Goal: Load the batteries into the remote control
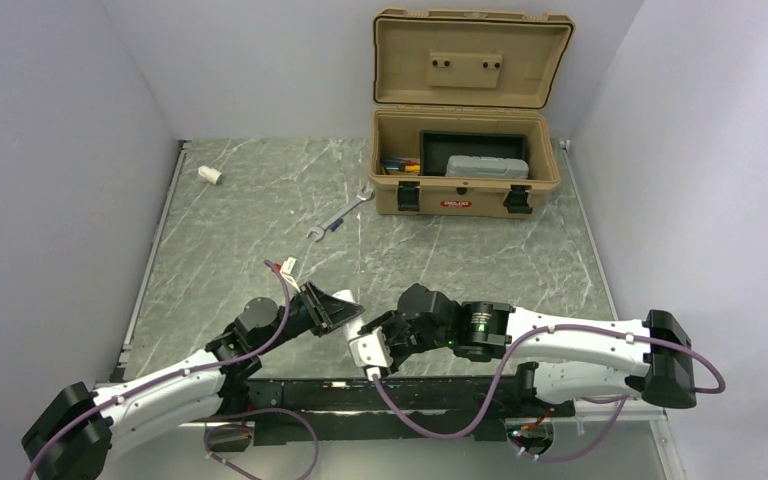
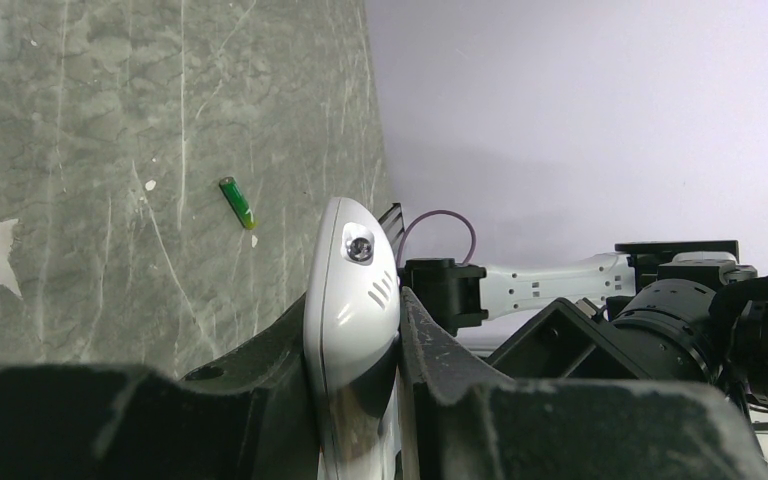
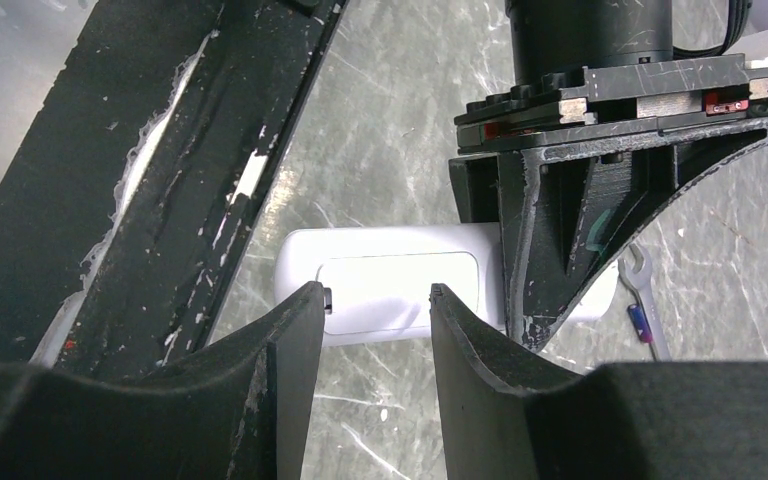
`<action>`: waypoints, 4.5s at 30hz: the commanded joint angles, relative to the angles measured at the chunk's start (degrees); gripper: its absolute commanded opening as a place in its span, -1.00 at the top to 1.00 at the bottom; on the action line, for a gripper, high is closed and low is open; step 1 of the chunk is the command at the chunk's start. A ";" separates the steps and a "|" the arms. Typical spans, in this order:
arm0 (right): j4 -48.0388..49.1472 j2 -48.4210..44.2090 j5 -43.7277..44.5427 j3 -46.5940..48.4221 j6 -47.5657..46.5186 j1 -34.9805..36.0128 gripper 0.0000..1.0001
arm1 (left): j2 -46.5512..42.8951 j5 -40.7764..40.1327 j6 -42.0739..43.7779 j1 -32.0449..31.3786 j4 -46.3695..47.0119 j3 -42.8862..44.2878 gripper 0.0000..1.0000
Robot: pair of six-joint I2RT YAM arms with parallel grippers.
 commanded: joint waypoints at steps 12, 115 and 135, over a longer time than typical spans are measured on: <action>1.56 -2.54 1.68 3.09 -0.77 -0.23 0.09 | 0.87 2.30 0.05 -0.25 3.39 1.89 1.00; 4.81 -2.33 -2.66 -1.86 5.44 0.27 -0.09 | 2.64 2.74 0.00 -0.40 5.62 2.44 1.00; 21.56 -11.76 12.26 -10.71 31.99 0.27 -0.02 | -1.45 -2.62 3.78 -0.35 -5.19 1.90 1.00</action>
